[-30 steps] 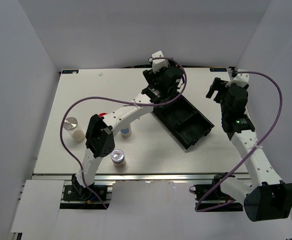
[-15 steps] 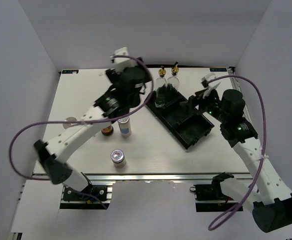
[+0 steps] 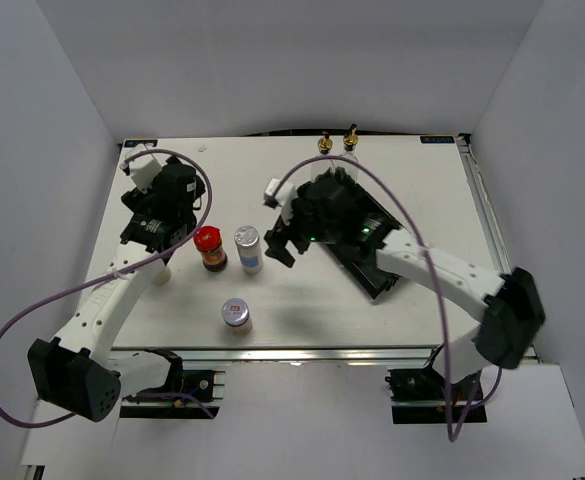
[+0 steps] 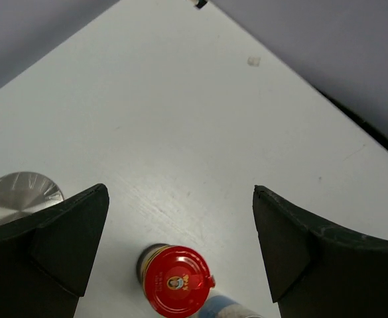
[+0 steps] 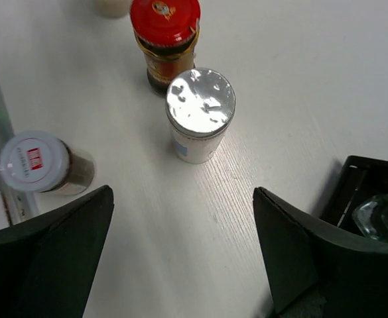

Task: Organize the condiment bottles

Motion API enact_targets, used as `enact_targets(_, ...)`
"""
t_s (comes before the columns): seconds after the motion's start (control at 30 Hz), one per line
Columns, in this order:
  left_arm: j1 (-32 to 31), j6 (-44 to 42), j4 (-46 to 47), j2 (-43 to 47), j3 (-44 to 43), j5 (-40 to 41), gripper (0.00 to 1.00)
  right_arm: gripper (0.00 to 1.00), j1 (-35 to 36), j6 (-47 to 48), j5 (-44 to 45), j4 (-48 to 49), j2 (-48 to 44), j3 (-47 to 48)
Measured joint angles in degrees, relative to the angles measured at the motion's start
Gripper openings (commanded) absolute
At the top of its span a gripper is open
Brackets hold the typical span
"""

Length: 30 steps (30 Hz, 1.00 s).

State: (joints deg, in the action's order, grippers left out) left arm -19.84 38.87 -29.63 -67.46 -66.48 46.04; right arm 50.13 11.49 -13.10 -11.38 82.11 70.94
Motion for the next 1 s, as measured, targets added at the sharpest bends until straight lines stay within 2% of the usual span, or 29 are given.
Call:
enact_targets(0.23, 1.8, 1.9, -1.1, 1.7, 6.1, -2.5, 0.98, 0.89, 2.4, 0.8, 5.0, 1.1, 17.0, 5.8)
enact_targets(0.53, 2.6, 2.1, 0.3, 1.8, 7.1, -4.4, 0.98, 0.89, 3.5, 0.7, 7.0, 4.7, 28.2, 14.0)
enact_targets(0.57, 2.6, 2.1, 0.3, 1.7, 7.2, -4.7, 0.98, 0.86, 3.6, 0.4, 7.0, 5.4, 29.0, 14.6)
enact_targets(0.63, 2.8, 2.1, 0.6, 1.7, 7.5, -5.0, 0.98, 0.69, 3.7, -0.3, 6.6, 6.4, 29.7, 15.2)
enact_targets(0.67, 2.9, 2.0, 0.7, 1.7, 7.6, -5.2, 0.98, 0.53, 3.7, -0.5, 6.5, 6.8, 29.8, 15.2)
enact_targets(0.73, 2.9, 2.1, 0.7, 1.7, 7.9, -5.3, 0.98, 0.39, 3.9, -1.1, 6.8, 7.2, 29.7, 15.2)
enact_targets(0.77, 2.9, 2.1, 0.5, 1.7, 8.0, -5.3, 0.98, 0.29, 4.0, -1.7, 7.0, 7.5, 29.7, 15.1)
enact_targets(0.87, 2.9, 2.1, 0.3, 1.9, 8.0, -5.3, 0.98, 0.14, 4.0, -2.5, 8.0, 8.8, 28.3, 13.2)
enact_targets(1.0, 2.9, 2.2, 0.0, 2.2, 8.0, -5.3, 0.98, 0.11, 4.0, -4.4, 9.9, 8.9, 21.3, 7.6)
